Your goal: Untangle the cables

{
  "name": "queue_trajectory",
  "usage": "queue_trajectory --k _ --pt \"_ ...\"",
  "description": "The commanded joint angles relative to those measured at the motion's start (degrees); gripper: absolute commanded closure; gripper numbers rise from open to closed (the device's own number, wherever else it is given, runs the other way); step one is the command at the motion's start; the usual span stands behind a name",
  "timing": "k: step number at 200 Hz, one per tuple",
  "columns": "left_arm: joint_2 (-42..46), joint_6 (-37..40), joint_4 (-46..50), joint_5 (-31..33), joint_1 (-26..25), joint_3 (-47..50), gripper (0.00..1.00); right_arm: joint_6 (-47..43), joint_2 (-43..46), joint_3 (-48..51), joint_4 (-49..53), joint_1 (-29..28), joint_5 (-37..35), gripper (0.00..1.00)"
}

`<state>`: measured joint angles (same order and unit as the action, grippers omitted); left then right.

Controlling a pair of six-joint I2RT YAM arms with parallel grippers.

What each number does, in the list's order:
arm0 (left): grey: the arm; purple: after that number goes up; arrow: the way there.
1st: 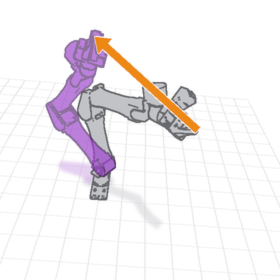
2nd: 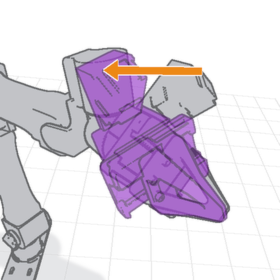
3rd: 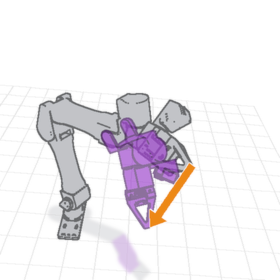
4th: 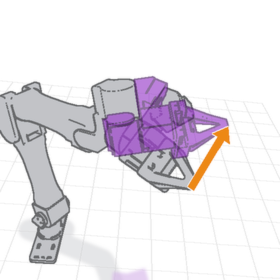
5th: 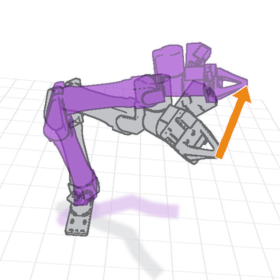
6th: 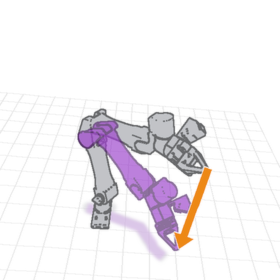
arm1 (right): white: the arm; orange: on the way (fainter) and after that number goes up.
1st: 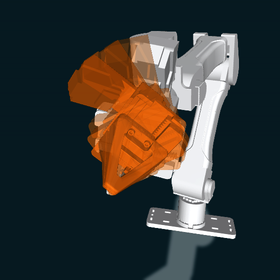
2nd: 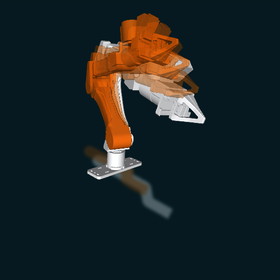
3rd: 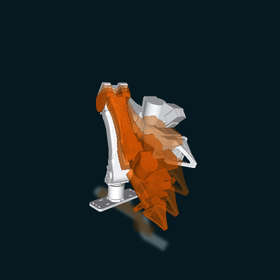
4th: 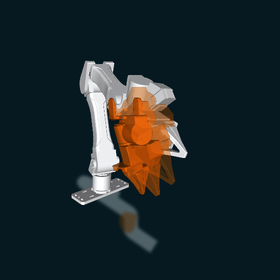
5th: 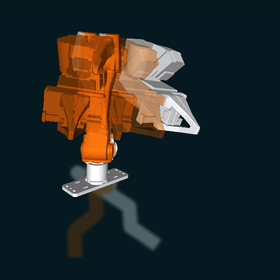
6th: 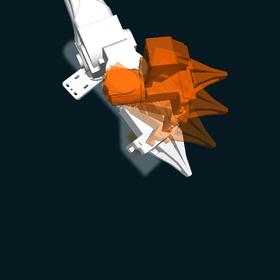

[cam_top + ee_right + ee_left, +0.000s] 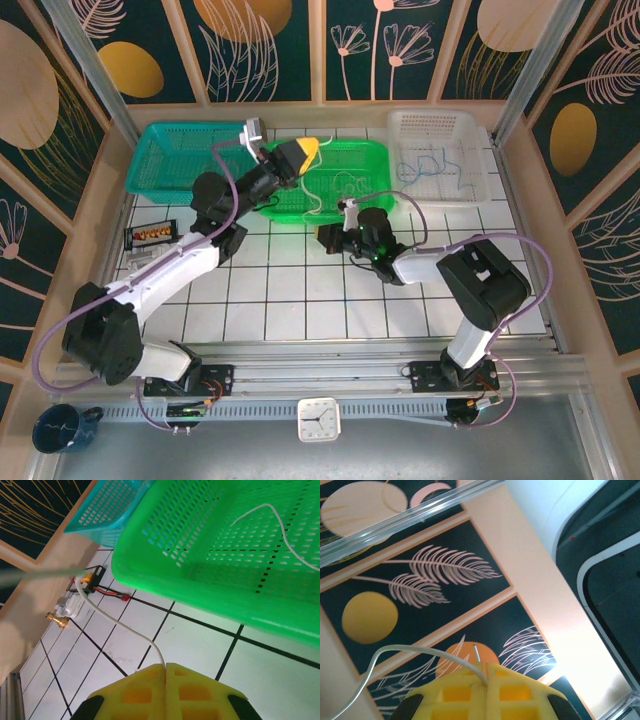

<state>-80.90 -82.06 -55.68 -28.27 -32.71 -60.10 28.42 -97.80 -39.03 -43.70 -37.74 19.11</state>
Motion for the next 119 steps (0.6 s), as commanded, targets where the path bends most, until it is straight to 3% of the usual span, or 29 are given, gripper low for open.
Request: queue_trajectory --k 1,72,96,109,119 --pt "-2.38 2.71 1.31 -1.67 -0.32 -7.47 1.00 2.33 -0.02 3.69 -5.15 -0.54 -0.65 1.00" --pt "-13.34 8.62 11.72 -5.78 -0.20 -30.16 1.00 3.31 4.26 5.02 -4.55 -0.74 -0.54 1.00" --pt "-17.73 12.53 17.85 -7.44 0.64 -39.40 1.00 0.61 9.11 1.28 2.96 -0.11 -2.50 0.60" --pt "-21.09 16.82 23.95 -7.59 1.54 -46.09 1.00 -0.50 11.58 -0.34 6.87 0.93 -3.65 0.48" --pt "-23.74 20.17 29.10 -7.76 2.45 -51.75 1.00 -1.05 13.42 -1.11 9.46 2.26 -3.99 0.44"
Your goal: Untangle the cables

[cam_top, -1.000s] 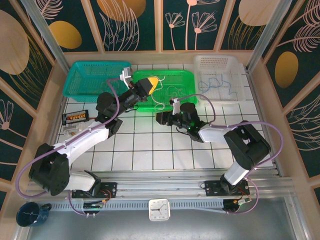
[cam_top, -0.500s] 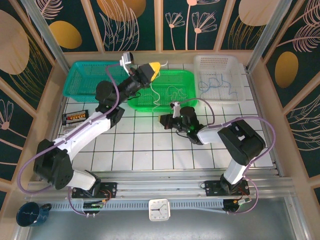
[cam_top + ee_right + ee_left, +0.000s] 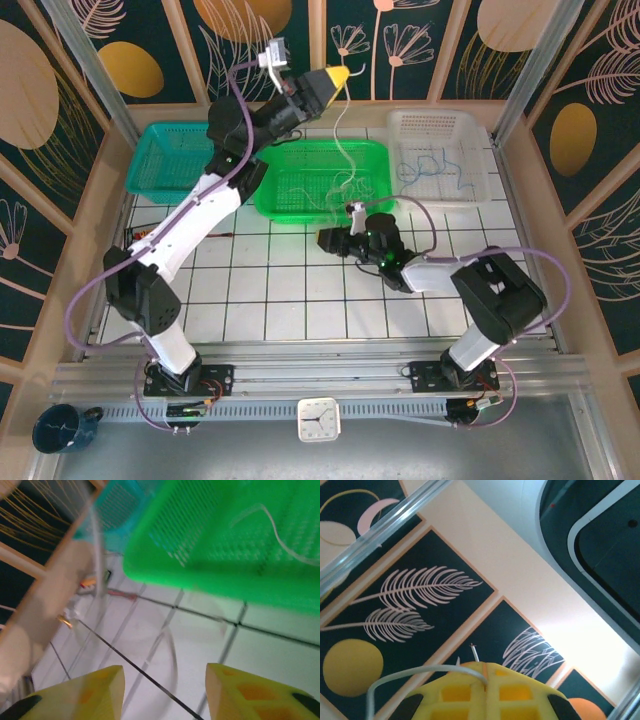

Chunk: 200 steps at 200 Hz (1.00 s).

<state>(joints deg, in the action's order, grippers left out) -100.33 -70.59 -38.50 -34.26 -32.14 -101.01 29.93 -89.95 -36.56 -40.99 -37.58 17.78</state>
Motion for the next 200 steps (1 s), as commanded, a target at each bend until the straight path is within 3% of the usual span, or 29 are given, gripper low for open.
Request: queue_trajectory --k 1,32,52,62,75,108,168,176,200 --pt "-4.59 9.10 12.38 -1.77 1.98 -11.64 1.00 -2.67 5.79 -3.64 6.91 2.22 -2.66 0.43" --pt "-15.88 17.69 30.02 -0.60 4.75 -34.31 1.00 -4.05 13.29 -3.22 13.34 7.93 -4.80 0.31" --pt "-28.84 25.07 46.79 2.18 5.54 -58.25 1.00 -4.41 18.39 -2.72 17.91 12.27 -7.66 0.17" --pt "-36.17 25.20 50.03 1.89 6.32 -71.11 1.00 -4.53 20.73 -2.56 20.54 14.64 -8.55 0.12" --pt "-37.98 22.11 49.03 0.63 7.69 -67.36 1.00 -4.77 23.64 -2.32 22.97 17.51 -8.86 0.07" --pt "-44.91 33.13 57.56 4.16 7.79 -71.38 1.00 -5.59 28.98 -2.04 28.06 23.74 -8.64 0.04" --pt "-46.82 41.17 67.46 5.65 6.84 -71.34 1.00 -6.58 33.07 -1.62 32.09 29.84 -6.65 0.03" --pt "-47.00 41.40 68.24 5.27 6.85 -71.38 0.83 -6.73 33.13 -1.59 32.27 30.00 -6.39 0.03" --pt "-46.82 43.15 71.71 7.19 6.86 -71.39 0.03 -6.72 33.60 -1.41 32.42 30.12 -6.09 0.03"
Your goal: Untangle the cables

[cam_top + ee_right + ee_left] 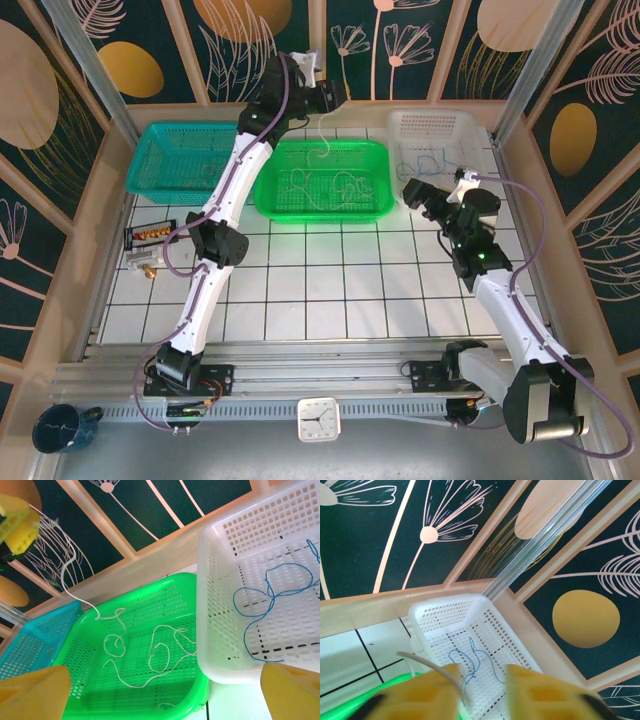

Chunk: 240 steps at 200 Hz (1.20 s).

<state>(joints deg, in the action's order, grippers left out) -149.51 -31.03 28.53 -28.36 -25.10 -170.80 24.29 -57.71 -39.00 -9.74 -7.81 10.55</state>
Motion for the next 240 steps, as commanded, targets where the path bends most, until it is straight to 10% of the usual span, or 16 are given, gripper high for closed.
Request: queue_trajectory --k 1,92,148,193,240 --pt "2.37 3.64 4.86 1.38 -0.19 -1.57 0.02 -1.04 1.41 1.03 1.19 0.35 1.14 0.03" --pt "17.23 8.05 24.53 16.19 -0.12 1.95 0.01 -1.96 0.08 -0.46 0.24 1.11 1.41 0.02" --pt "37.74 10.76 27.45 23.21 2.13 21.23 0.01 -4.04 -0.97 -2.03 0.68 1.67 -0.84 0.01" --pt "60.57 19.11 21.67 38.45 2.24 54.37 0.01 -5.46 -5.05 -1.68 1.23 1.95 -8.86 0.01" --pt "93.33 26.87 -27.90 54.48 3.01 119.35 0.01 -12.85 -7.03 7.11 -9.65 2.79 -19.58 0.01"
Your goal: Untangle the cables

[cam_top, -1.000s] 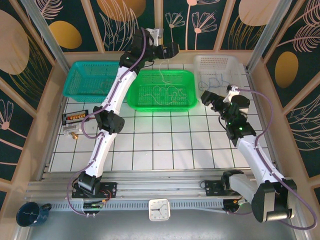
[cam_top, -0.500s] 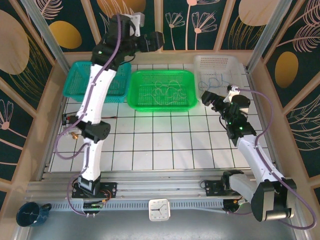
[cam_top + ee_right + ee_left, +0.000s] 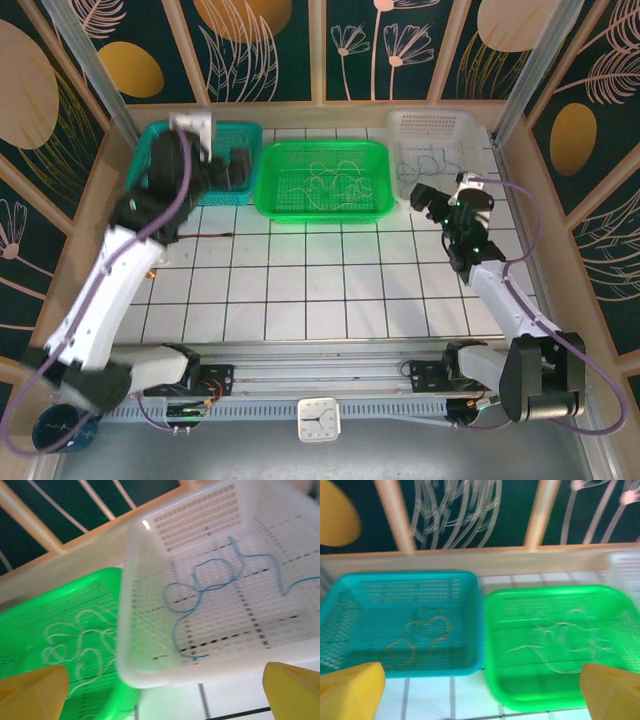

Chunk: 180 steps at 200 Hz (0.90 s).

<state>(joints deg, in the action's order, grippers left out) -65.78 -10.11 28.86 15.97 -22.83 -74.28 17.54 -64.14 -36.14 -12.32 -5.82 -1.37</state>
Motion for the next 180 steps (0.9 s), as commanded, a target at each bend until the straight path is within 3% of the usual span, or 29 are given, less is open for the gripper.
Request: queue_trajectory --k 1,20,37,74,87,105,119,134,148,162,180 --pt "10.00 5.97 -29.07 10.19 0.88 24.12 0.01 -6.63 -0.62 4.46 -7.31 0.81 -7.59 0.01" --pt "16.10 6.19 -46.03 10.29 5.21 41.52 0.01 -10.41 -1.66 8.07 -11.00 1.48 -10.12 0.01" --pt "16.19 4.54 -61.51 9.44 9.12 53.97 0.01 -12.27 -3.48 12.40 -18.47 1.61 -10.88 0.01" --pt "-1.00 5.80 -89.47 8.97 12.70 65.43 0.01 -16.00 -12.17 23.35 -47.48 1.70 -9.47 0.01" --pt "-8.23 6.49 -99.29 8.51 13.74 66.54 0.01 -17.23 -13.67 22.89 -49.43 1.95 -5.17 0.01" --pt "-12.99 9.52 -103.53 5.26 15.12 64.98 0.01 -21.21 -16.45 22.89 -53.51 2.49 -0.90 0.01" --pt "-16.69 7.57 -107.80 1.51 17.97 66.03 0.01 -20.27 -20.89 26.31 -64.91 4.39 0.14 0.01" --pt "-23.08 7.16 -118.99 -1.39 19.26 67.90 0.01 -18.14 -27.48 29.56 -78.87 6.80 3.46 0.01" --pt "-20.80 7.57 -109.53 -3.93 19.55 65.03 0.01 -17.86 -24.33 24.88 -64.38 8.28 7.45 0.01" --pt "-22.04 7.86 -109.78 -6.37 20.10 64.13 0.01 -16.10 -25.34 23.60 -63.40 10.24 9.98 0.01" --pt "-21.99 7.27 -107.63 -6.02 20.47 63.05 0.01 -16.59 -25.21 23.25 -62.48 8.48 4.48 0.01"
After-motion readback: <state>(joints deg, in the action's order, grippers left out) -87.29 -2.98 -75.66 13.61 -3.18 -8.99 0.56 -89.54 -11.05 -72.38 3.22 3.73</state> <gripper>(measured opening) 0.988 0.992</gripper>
